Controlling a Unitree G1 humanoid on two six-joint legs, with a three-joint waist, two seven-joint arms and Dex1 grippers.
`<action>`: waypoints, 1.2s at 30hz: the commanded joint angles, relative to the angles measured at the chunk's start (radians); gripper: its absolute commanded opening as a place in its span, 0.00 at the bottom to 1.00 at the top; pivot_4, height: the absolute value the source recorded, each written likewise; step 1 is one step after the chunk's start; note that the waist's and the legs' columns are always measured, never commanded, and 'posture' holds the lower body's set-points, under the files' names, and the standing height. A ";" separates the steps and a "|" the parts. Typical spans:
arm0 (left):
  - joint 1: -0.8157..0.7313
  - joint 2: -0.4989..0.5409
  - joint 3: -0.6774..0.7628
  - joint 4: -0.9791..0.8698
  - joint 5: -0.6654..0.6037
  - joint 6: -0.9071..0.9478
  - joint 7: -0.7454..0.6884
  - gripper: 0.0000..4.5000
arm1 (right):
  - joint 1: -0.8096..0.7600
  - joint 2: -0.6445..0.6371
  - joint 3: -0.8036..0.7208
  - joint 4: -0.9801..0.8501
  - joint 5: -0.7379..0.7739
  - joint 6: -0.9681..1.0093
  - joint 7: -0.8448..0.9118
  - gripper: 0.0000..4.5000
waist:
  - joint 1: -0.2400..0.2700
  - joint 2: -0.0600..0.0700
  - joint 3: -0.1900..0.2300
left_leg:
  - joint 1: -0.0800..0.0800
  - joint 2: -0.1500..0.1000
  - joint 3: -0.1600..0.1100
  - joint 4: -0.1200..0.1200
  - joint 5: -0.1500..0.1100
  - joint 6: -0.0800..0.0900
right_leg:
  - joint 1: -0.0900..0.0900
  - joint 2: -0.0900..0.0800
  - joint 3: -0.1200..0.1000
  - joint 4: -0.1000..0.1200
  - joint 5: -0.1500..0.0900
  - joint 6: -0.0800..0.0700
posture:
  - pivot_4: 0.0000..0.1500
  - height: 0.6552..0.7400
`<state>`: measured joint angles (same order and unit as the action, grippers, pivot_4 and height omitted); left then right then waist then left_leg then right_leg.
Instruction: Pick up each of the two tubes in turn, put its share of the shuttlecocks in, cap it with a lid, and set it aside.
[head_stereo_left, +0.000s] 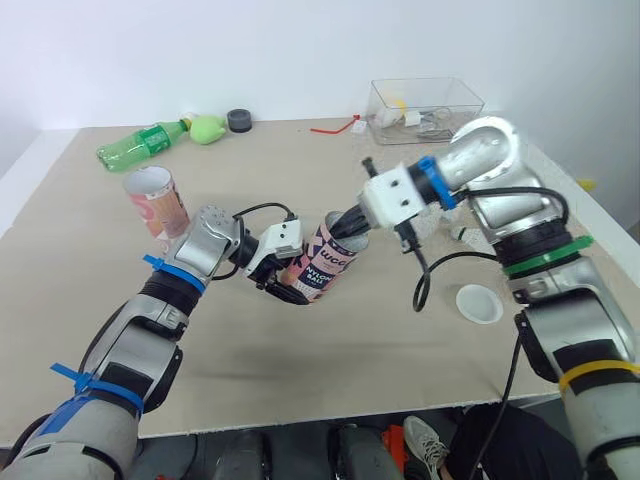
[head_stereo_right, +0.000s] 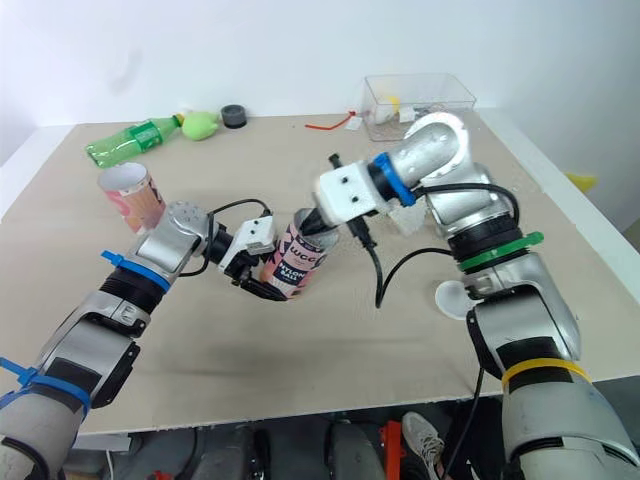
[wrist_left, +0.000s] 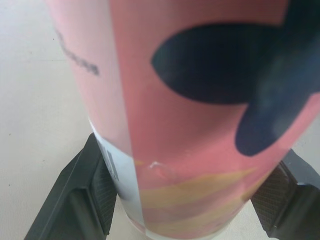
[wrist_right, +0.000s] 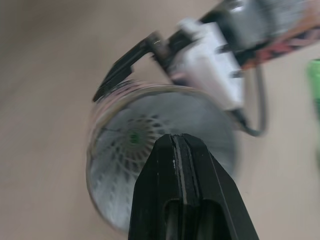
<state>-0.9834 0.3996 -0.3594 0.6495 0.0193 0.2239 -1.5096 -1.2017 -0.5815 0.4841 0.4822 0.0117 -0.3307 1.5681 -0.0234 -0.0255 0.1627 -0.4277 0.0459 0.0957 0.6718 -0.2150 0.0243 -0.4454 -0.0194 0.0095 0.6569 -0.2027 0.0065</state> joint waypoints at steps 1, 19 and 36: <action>-0.036 -0.002 0.002 -0.002 -0.001 -0.002 -0.005 0.66 | -0.052 0.016 0.073 0.058 -0.051 -0.095 0.046 0.00 | 0.000 0.000 0.000 | 0.000 0.000 0.000 0.000 0.000 0.000 | 0.000 0.000 0.000 0.000 0.000 0.000 | 1.00 1.00; -0.008 0.001 0.009 -0.017 -0.011 0.008 0.014 0.66 | -0.198 0.125 0.113 0.244 0.020 -0.129 0.046 0.00 | -0.002 0.000 0.000 | 0.010 0.003 0.004 0.000 0.001 -0.002 | 0.001 0.003 0.005 0.010 -0.003 -0.002 | 1.00 1.00; 0.074 -0.065 0.104 0.032 -0.050 -0.116 0.195 0.66 | -0.085 -0.223 -0.335 0.053 0.526 0.496 -0.105 0.00 | 0.008 -0.001 0.000 | 0.001 -0.002 0.005 0.000 0.000 -0.002 | -0.003 -0.007 0.005 0.007 -0.001 -0.001 | 1.00 1.00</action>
<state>-0.9183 0.3412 -0.2848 0.6797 -0.0120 0.1317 -1.3615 -1.2986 -0.7850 0.2464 0.5638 0.4811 0.1007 1.5193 -0.0152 -0.0263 0.1630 -0.4270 0.0437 0.1003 0.6720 -0.2149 0.0226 -0.4487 -0.0265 0.0148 0.6641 -0.2033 0.0054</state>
